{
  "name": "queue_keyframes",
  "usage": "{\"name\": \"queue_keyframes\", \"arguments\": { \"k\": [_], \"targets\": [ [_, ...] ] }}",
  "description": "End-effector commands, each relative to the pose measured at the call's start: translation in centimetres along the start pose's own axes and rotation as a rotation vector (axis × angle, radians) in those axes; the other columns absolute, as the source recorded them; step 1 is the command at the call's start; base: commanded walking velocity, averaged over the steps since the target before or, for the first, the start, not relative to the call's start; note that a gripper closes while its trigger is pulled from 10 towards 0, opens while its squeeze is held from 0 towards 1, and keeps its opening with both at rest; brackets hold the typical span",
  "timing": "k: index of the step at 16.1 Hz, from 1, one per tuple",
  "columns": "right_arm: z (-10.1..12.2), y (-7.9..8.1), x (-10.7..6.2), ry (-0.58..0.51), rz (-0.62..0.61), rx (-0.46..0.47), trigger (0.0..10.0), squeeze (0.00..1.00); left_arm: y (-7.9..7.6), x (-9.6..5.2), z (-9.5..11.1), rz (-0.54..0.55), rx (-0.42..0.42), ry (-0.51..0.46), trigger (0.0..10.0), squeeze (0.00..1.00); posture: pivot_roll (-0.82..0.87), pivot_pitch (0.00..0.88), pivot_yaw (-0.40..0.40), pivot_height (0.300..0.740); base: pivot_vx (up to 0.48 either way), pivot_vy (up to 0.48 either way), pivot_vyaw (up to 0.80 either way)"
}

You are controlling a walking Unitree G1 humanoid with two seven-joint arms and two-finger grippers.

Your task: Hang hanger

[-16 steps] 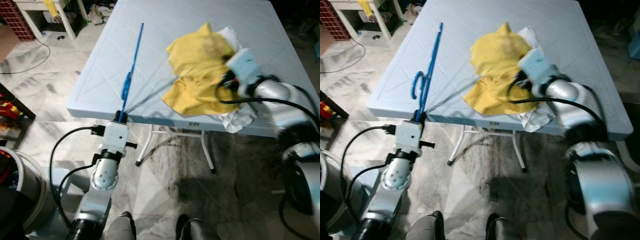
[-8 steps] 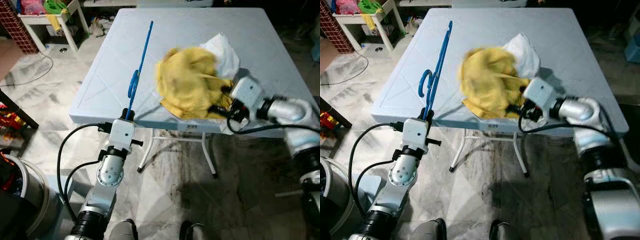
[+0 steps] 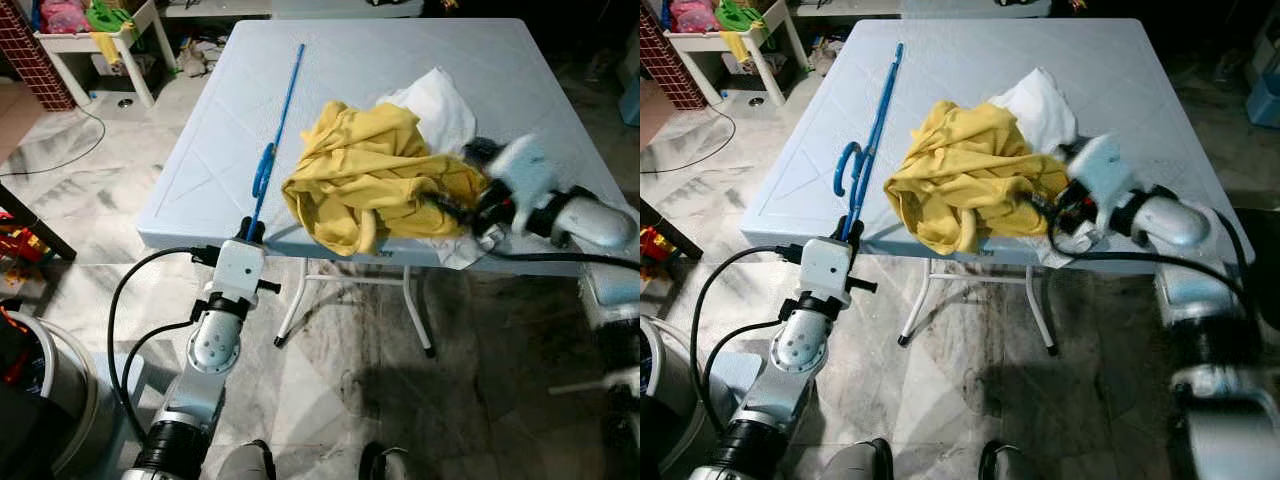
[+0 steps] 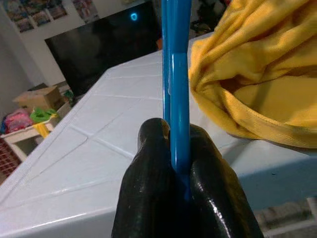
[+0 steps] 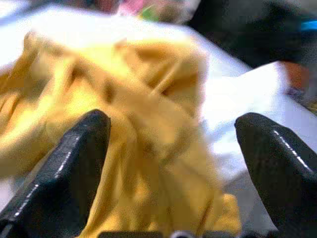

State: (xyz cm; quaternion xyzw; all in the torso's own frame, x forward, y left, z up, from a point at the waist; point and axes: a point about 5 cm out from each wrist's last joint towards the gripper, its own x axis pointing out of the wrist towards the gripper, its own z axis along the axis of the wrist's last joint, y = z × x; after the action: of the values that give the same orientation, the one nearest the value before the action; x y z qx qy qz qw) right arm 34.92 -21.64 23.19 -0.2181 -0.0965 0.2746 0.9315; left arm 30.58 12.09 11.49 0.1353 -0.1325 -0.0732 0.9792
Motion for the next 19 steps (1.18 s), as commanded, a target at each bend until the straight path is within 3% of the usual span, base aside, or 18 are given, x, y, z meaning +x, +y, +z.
{"name": "queue_keyframes", "arguments": {
  "k": [1,3,4,5,8,15,19],
  "targets": [
    [0.1,-0.2,-0.9,-0.057,-0.125,0.089,10.0,1.0,-0.1,-0.1,0.1,-0.016,-0.001,-0.002,10.0,0.0,-0.08,0.132,0.049,0.74,0.0,0.0,0.0],
    [-1.8,1.4,-2.3,-0.083,-0.306,0.275,10.0,1.0,-0.3,0.0,0.0,-0.006,-0.015,0.02,10.0,0.0,-0.1,0.137,0.055,0.74,0.0,0.0,0.0],
    [-3.3,2.9,-3.1,-0.078,-0.401,0.385,10.0,0.55,-0.7,0.0,-0.1,-0.015,-0.024,0.028,10.0,0.0,-0.1,0.137,0.061,0.74,0.0,0.0,0.0],
    [-4.1,3.7,-3.6,-0.066,-0.443,0.425,10.0,0.01,-0.8,0.0,-0.2,-0.02,-0.029,0.032,10.0,0.0,-0.11,0.136,0.065,0.74,0.0,0.0,0.0],
    [-6.0,6.4,-4.7,-0.015,-0.58,0.573,10.0,0.0,-0.9,0.8,0.0,-0.039,-0.034,0.036,10.0,0.0,-0.13,0.127,0.082,0.74,0.0,0.0,0.0],
    [-6.1,6.8,-4.8,0.005,-0.635,0.616,10.0,0.0,-1.4,1.4,0.3,-0.053,-0.047,0.036,10.0,0.0,-0.12,0.102,0.088,0.74,0.0,0.0,-0.47],
    [-6.2,6.9,-4.7,0.016,-0.638,0.626,10.0,0.0,-1.5,1.5,0.3,-0.05,-0.055,0.039,10.0,0.0,-0.12,0.09,0.082,0.74,-0.128,0.0,0.0]
  ]
}}
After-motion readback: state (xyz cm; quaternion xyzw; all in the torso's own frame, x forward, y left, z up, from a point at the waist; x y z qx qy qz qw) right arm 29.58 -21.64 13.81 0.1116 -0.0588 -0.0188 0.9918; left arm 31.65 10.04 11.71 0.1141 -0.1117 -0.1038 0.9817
